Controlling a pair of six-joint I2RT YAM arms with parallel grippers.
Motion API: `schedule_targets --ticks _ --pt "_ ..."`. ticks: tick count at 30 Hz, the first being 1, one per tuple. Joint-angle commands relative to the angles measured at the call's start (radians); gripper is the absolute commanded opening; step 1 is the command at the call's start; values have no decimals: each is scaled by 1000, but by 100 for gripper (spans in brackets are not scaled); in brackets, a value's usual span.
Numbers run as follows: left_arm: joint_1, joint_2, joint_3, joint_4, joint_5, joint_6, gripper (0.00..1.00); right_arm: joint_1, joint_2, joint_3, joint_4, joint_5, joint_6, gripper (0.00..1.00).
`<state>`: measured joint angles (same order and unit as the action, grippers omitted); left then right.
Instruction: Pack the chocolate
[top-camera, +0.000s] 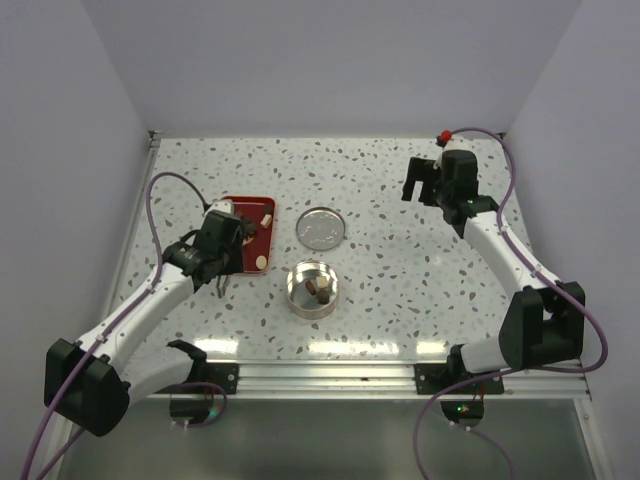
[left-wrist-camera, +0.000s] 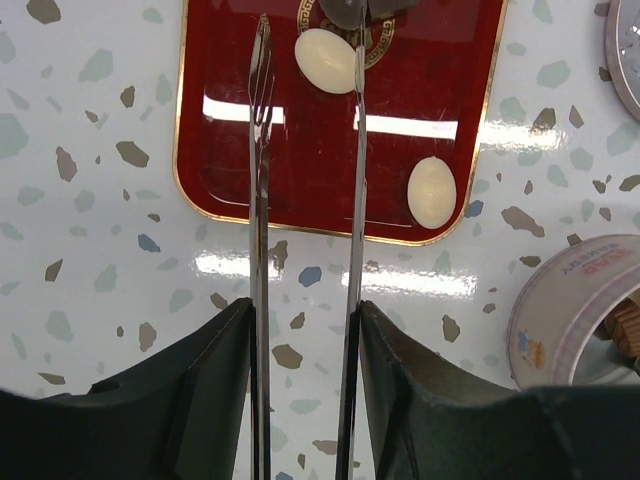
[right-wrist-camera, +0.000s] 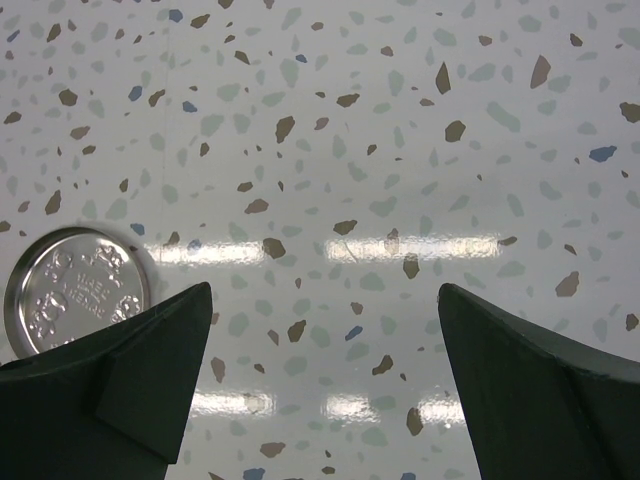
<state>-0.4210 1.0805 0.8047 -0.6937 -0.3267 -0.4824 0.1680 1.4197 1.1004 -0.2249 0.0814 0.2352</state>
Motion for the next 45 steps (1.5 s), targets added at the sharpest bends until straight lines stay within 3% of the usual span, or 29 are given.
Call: schedule_targets --ticks 1,23,32,40,45 --pt "7 -28 -7 82 -58 -30 51 -4 -39 10 12 -19 -14 99" --pt "7 38 -79 180 29 -5 52 -4 -48 19 1 -22 -13 99" --pt "7 2 -68 160 -5 -1 39 -4 -45 19 2 -22 -10 99" --pt "7 -37 0 96 17 13 38 -4 -50 21 1 -22 -10 99" --pt "5 -73 28 76 110 42 37 -4 -47 26 1 -25 -7 99"
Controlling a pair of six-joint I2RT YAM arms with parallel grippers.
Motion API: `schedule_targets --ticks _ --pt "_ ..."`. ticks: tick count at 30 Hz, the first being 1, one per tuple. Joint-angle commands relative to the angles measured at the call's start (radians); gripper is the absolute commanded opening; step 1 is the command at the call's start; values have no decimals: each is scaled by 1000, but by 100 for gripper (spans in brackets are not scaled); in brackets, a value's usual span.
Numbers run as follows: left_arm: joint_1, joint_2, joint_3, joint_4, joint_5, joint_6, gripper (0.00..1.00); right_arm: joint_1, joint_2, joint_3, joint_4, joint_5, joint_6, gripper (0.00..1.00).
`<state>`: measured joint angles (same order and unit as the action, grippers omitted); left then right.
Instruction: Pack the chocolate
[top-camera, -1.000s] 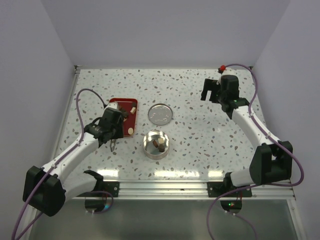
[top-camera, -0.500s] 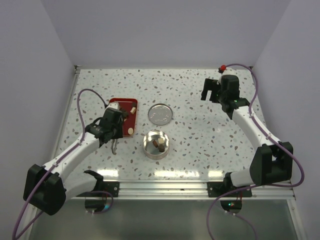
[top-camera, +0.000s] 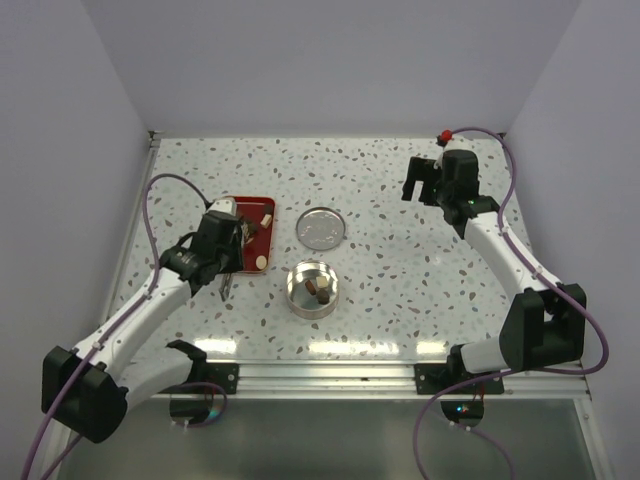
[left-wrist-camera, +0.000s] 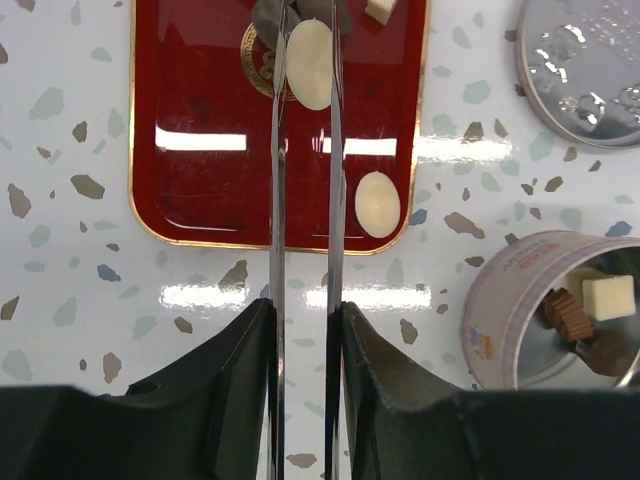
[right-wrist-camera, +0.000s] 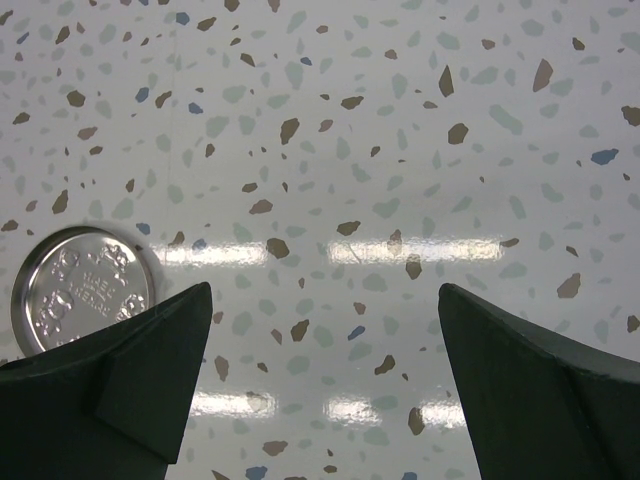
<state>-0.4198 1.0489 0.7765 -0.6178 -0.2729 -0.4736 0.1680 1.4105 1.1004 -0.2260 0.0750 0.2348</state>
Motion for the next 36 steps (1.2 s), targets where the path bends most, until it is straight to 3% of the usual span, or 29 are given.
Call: schedule_targets --ticks 1,7,16,36 --pt "4 -46 63 1 75 44 37 -4 -36 27 2 -18 -6 99" --pt "-29 -66 67 33 219 107 35 -4 -21 44 2 -24 0 99" --pt "-189 -79 124 -20 193 96 35 -4 -15 55 -9 -29 6 99" --pt "-232 -248 61 -105 497 113 36 -4 -5 69 -18 -35 21 99"
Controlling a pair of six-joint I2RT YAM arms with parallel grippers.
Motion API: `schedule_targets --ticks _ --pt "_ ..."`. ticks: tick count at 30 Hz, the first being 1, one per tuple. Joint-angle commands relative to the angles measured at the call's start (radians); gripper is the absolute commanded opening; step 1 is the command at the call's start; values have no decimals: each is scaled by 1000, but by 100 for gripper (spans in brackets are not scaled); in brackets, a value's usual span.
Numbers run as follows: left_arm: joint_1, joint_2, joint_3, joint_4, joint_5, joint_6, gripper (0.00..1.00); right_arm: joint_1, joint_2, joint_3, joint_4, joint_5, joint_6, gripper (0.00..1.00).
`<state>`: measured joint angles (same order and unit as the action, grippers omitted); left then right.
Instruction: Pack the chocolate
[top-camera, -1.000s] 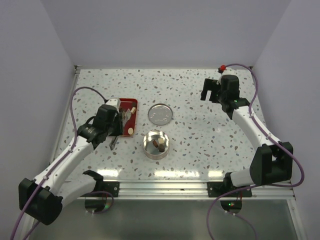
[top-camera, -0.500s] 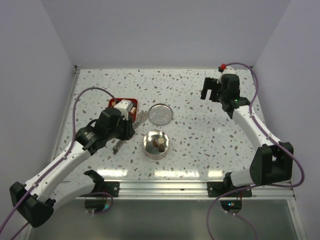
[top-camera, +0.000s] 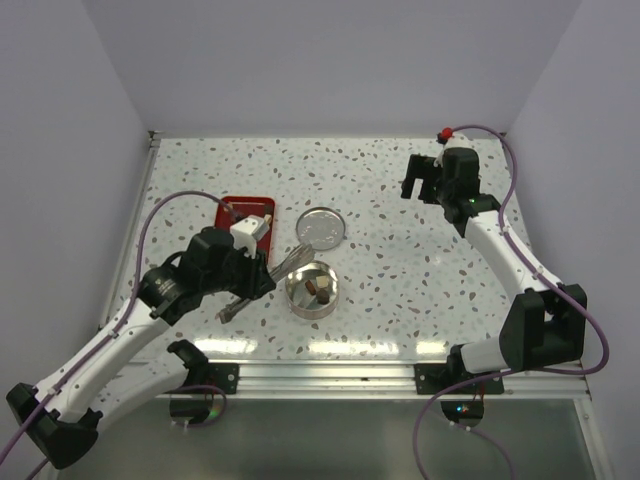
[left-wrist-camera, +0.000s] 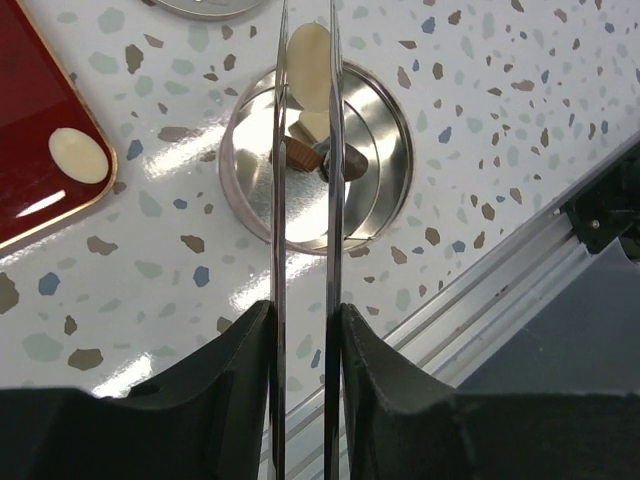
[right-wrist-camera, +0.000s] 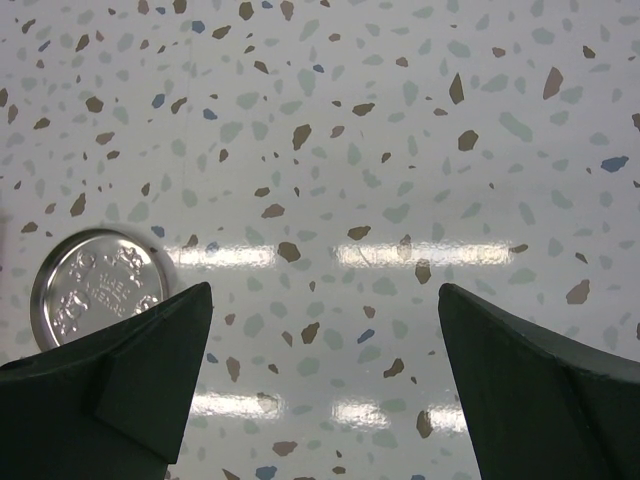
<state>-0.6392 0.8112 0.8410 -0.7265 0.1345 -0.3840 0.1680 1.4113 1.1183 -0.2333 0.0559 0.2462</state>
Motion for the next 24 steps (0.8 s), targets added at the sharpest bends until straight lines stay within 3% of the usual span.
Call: schedule_targets --ticks 1,6,13,24 --pt "-17 -9 -3 1 102 25 36 -4 -5 51 -12 -14 10 99" --pt "-45 3 -5 -4 116 31 36 -2 -9 40 -17 -1 11 99" --pt "-70 22 -3 -8 94 31 46 -4 -8 34 -20 4 10 99" --pt "-73 37 29 -8 27 23 44 -4 -5 35 -20 7 7 99"
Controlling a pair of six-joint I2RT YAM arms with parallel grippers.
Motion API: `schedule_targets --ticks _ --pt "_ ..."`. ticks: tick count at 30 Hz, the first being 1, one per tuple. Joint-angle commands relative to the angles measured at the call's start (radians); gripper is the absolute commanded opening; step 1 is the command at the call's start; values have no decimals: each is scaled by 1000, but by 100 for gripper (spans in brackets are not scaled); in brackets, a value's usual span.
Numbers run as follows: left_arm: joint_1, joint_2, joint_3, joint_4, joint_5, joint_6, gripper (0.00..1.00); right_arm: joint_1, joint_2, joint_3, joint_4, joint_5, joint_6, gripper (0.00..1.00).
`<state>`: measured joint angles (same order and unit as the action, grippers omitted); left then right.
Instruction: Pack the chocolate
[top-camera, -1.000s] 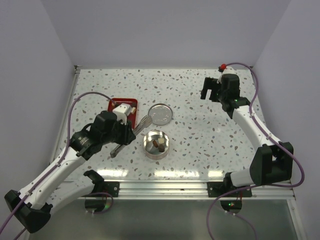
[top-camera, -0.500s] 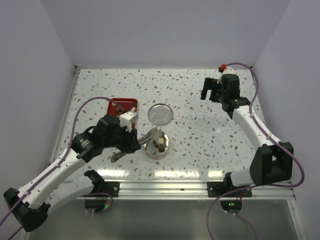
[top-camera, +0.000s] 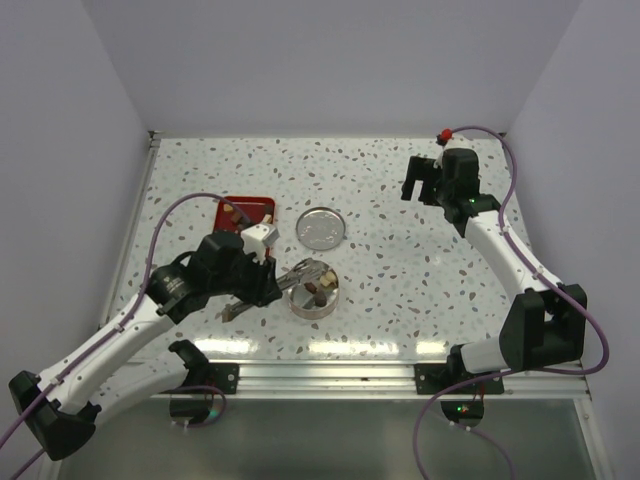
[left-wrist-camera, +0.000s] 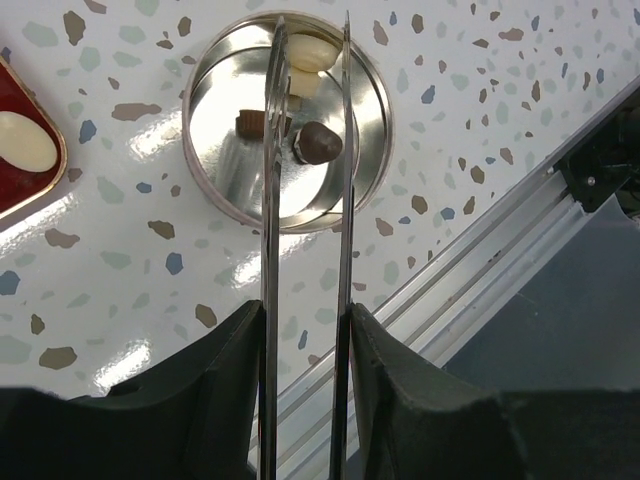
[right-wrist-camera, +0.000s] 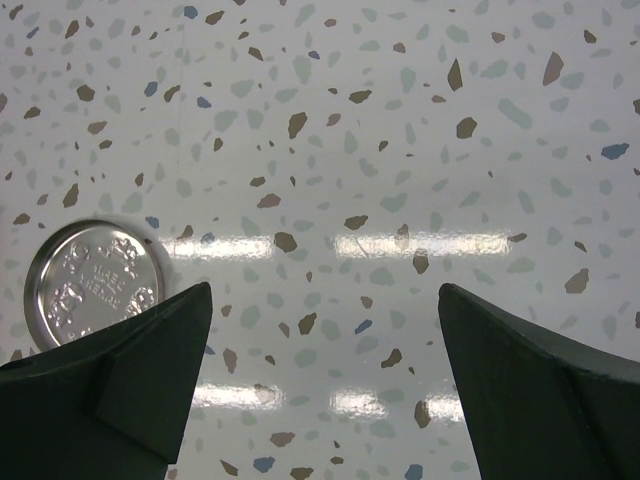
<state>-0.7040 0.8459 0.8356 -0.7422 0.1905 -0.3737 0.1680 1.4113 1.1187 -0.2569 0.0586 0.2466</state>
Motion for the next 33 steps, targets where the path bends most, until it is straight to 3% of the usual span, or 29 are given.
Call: schedule_targets --ticks 1,9,16,21,29,33 --pt "-8 4 43 0 -57 12 43 -4 -5 33 2 4 6 99" --pt "-8 44 161 -23 -255 -33 41 -4 8 47 1 1 3 99" --pt "-3 148 174 -52 -413 -94 41 -4 6 49 -4 -3 -4 99" --pt "26 116 165 -34 -503 -117 41 -4 2 44 -5 -3 -13 99" --pt "228 103 63 60 -401 -80 41 -4 12 41 4 -23 -9 99" --pt "232 148 45 78 -407 -82 41 -4 11 38 4 -23 -15 99"
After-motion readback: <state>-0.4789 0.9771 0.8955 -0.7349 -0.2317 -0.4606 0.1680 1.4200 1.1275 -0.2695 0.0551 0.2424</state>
